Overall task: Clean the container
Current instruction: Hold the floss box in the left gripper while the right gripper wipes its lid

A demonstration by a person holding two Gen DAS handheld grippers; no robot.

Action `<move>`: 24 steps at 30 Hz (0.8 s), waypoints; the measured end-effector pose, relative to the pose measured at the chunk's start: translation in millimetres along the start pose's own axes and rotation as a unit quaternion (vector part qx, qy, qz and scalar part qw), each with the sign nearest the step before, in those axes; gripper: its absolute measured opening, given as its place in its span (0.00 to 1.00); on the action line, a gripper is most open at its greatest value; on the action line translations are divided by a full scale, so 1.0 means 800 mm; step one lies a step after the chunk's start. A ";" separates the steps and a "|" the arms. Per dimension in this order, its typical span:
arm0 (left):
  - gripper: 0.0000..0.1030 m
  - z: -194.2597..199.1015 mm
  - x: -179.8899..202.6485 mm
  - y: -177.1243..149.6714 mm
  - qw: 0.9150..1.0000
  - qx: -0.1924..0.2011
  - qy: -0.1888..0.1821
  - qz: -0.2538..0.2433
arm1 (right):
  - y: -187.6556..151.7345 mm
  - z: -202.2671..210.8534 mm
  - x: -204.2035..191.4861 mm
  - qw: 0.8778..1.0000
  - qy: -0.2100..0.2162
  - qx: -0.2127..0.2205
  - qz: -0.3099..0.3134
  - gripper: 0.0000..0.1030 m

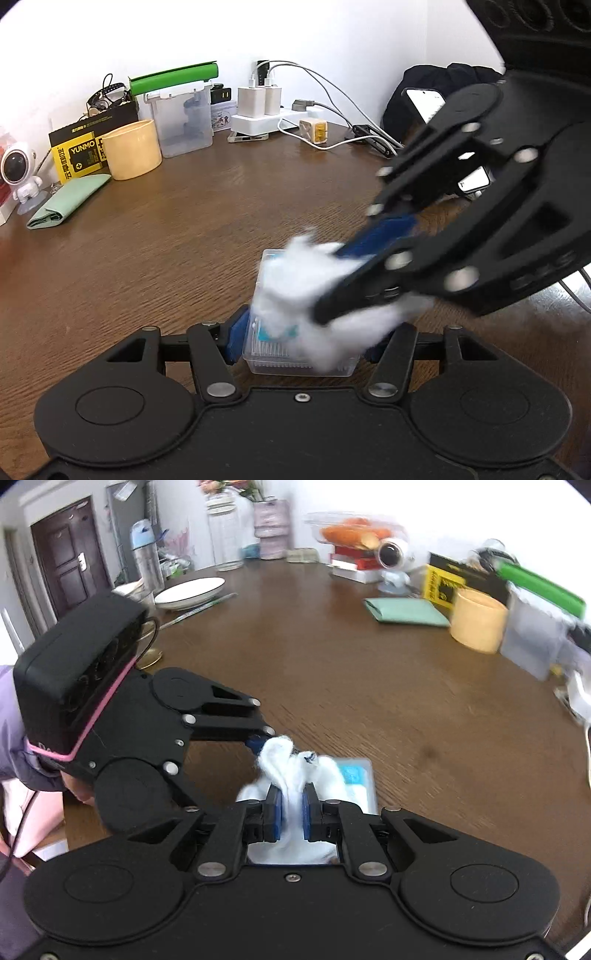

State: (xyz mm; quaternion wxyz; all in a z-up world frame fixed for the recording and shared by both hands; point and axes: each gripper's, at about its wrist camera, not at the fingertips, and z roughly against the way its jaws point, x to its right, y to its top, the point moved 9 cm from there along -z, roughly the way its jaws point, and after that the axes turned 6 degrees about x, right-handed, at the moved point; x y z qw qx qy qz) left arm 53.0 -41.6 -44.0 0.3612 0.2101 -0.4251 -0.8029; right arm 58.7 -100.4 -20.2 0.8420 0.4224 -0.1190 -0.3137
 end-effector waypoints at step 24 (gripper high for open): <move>0.61 0.005 0.005 -0.004 1.000 -0.005 -0.018 -0.005 | -0.009 0.011 0.049 0.998 -0.055 -0.004 -0.017 0.11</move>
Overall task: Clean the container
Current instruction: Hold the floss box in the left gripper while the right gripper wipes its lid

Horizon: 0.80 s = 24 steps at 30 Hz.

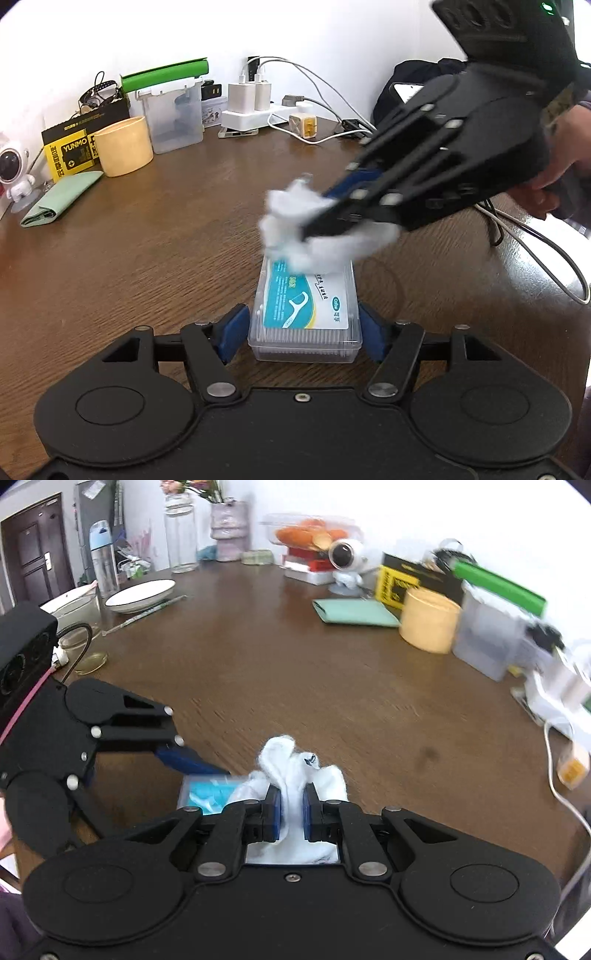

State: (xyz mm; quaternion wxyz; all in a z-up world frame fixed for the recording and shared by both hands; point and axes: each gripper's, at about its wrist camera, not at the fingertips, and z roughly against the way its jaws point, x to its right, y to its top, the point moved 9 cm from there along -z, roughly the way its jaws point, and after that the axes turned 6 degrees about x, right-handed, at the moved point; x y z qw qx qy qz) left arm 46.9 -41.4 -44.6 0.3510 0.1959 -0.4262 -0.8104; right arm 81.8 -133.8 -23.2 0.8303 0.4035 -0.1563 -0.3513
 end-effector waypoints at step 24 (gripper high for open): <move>0.56 0.001 0.006 -0.001 1.000 0.007 -0.003 -0.004 | 0.011 -0.011 -0.045 0.998 0.067 0.007 0.005 0.11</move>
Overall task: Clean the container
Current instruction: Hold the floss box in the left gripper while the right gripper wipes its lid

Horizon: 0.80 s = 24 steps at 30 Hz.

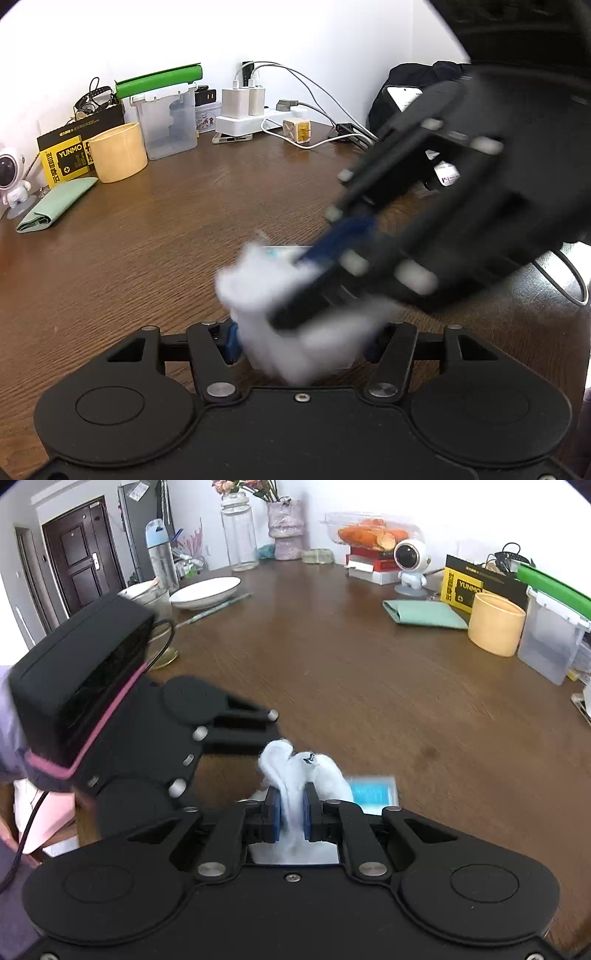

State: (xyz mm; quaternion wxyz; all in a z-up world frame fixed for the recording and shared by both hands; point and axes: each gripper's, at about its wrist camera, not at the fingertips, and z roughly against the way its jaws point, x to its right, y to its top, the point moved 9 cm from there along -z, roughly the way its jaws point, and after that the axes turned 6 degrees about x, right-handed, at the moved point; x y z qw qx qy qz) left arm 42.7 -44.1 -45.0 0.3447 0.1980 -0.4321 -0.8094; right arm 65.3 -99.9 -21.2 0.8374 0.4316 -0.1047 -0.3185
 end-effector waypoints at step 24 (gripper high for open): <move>0.56 -0.006 0.003 0.003 1.000 0.000 0.004 0.007 | -0.017 0.026 0.034 0.999 -0.047 -0.025 -0.003 0.11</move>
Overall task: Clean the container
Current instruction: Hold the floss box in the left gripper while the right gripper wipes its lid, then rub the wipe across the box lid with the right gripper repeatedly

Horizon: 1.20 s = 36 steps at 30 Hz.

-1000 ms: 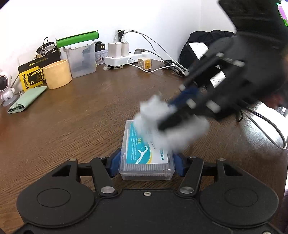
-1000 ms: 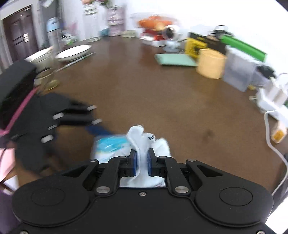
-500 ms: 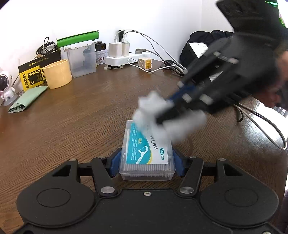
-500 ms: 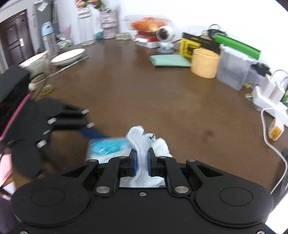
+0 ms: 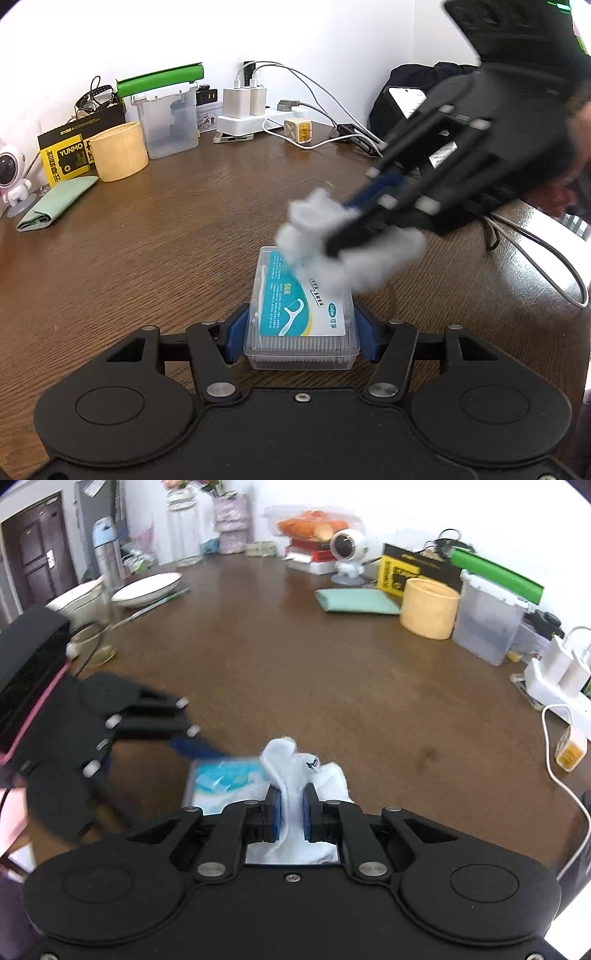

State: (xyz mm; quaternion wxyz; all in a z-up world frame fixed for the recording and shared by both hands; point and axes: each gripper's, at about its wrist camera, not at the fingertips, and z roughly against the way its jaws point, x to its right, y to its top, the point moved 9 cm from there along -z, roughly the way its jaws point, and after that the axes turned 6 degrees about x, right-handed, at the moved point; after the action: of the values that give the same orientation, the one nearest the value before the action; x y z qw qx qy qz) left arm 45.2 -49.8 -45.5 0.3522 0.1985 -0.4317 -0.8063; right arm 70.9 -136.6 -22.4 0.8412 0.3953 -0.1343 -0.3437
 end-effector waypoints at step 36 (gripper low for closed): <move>0.56 0.001 0.000 0.000 1.000 -0.002 -0.002 -0.001 | 0.009 -0.007 -0.047 0.998 0.050 0.038 -0.008 0.11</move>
State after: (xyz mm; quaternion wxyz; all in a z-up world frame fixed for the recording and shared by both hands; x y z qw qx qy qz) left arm 44.6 -49.0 -45.3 0.3507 0.1971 -0.4308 -0.8078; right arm 49.6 -104.7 -18.8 0.8283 0.4450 -0.1018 -0.3250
